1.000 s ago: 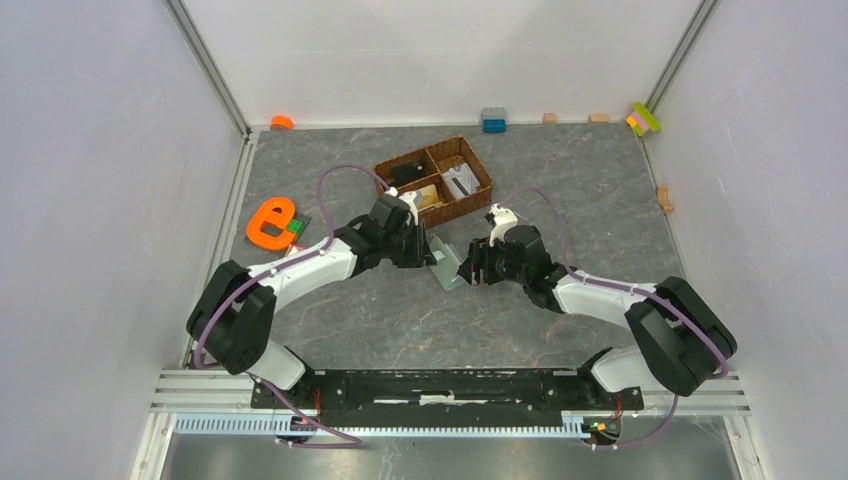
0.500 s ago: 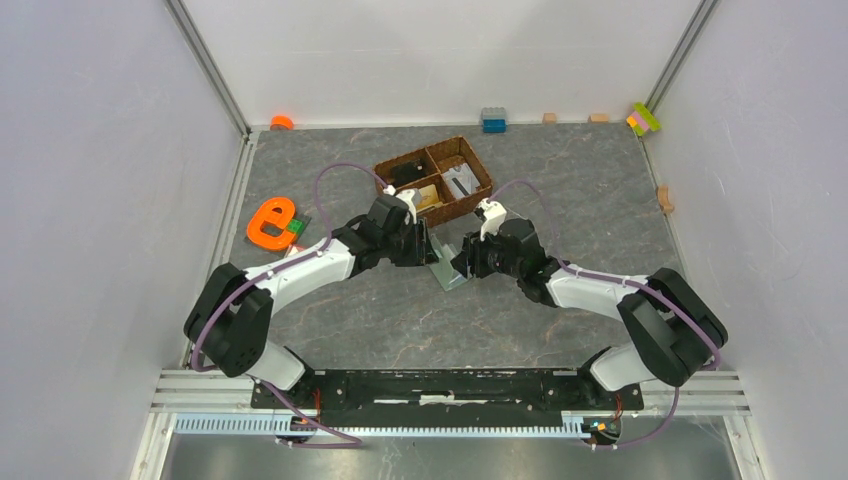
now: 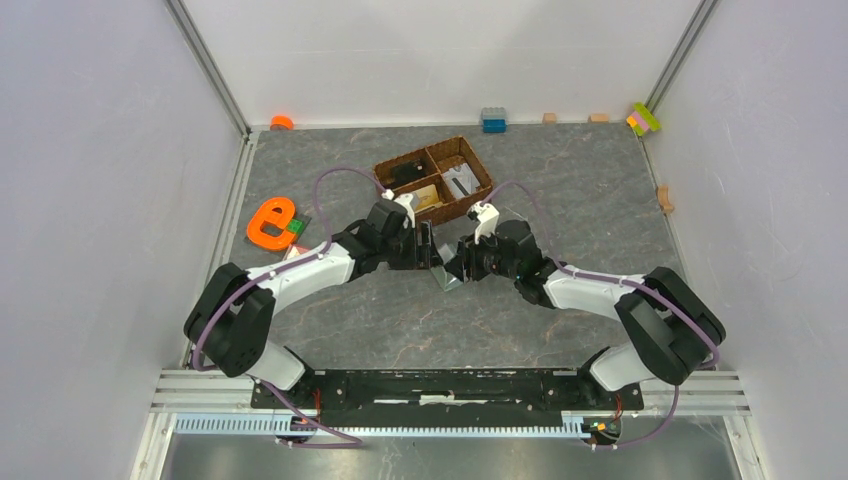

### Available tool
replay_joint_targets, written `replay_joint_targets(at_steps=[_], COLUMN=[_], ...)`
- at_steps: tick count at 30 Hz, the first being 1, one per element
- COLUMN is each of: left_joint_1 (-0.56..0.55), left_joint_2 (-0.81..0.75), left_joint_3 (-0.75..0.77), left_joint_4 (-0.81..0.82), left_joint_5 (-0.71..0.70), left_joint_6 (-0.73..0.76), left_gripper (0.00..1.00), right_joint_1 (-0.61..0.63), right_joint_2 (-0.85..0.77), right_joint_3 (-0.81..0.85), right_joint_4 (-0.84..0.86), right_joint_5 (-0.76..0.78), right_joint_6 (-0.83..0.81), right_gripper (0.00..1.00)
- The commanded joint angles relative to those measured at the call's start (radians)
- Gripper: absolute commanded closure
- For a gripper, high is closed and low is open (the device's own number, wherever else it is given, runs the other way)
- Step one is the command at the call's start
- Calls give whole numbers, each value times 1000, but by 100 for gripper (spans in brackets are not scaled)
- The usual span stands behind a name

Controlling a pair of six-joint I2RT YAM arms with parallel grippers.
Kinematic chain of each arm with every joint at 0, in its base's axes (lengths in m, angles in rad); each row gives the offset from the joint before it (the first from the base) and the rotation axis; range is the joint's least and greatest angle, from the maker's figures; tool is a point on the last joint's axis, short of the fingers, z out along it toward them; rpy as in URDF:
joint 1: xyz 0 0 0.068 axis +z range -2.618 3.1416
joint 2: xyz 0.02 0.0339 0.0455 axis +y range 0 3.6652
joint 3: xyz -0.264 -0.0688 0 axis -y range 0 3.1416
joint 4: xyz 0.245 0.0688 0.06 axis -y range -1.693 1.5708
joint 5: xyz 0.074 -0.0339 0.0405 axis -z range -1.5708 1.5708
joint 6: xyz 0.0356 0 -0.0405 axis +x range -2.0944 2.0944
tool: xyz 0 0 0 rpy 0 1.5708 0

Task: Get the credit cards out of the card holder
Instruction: Open the card holder at the center of the board.

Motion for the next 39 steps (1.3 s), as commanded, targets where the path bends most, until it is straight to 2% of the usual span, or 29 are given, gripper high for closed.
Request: replay_joint_targets(at_steps=[1, 4, 6, 10, 13, 16, 19, 21, 25, 30, 36, 39], left_joint_1=[-4, 0, 5, 25, 46, 60, 66, 71, 74, 73, 71, 71], left_joint_2=[2, 10, 12, 9, -7, 10, 47, 64, 69, 46, 19, 1], left_joint_3=[-15, -15, -17, -35, -70, -67, -55, -50, -47, -51, -80, -89], left_joint_4=[72, 76, 79, 102, 135, 134, 130, 132, 132, 146, 216, 230], left_joint_5=[-2, 2, 10, 26, 32, 44, 60, 73, 71, 86, 130, 137], left_joint_6=[-21, -28, -32, -57, -77, -84, -89, -90, -83, -62, -66, -71], left_gripper=[24, 23, 15, 17, 26, 43, 54, 65, 82, 97, 98, 98], right_joint_1=[18, 25, 30, 47, 57, 57, 58, 57, 57, 55, 39, 5], right_joint_2=[15, 21, 24, 37, 45, 43, 36, 26, -27, -140, -273, -327], right_joint_3=[40, 44, 45, 48, 56, 58, 55, 53, 37, -2, -71, -120], right_joint_4=[65, 62, 66, 83, 80, 66, 62, 50, 15, -47, -61, -39], right_joint_5=[-40, -45, -53, -77, -79, -66, -60, -38, 49, 242, 430, 457], right_joint_6=[-16, -18, -18, -17, -17, -21, -21, -21, -23, -24, 16, 53], right_gripper=[51, 52, 52, 52, 54, 54, 55, 55, 54, 53, 53, 51])
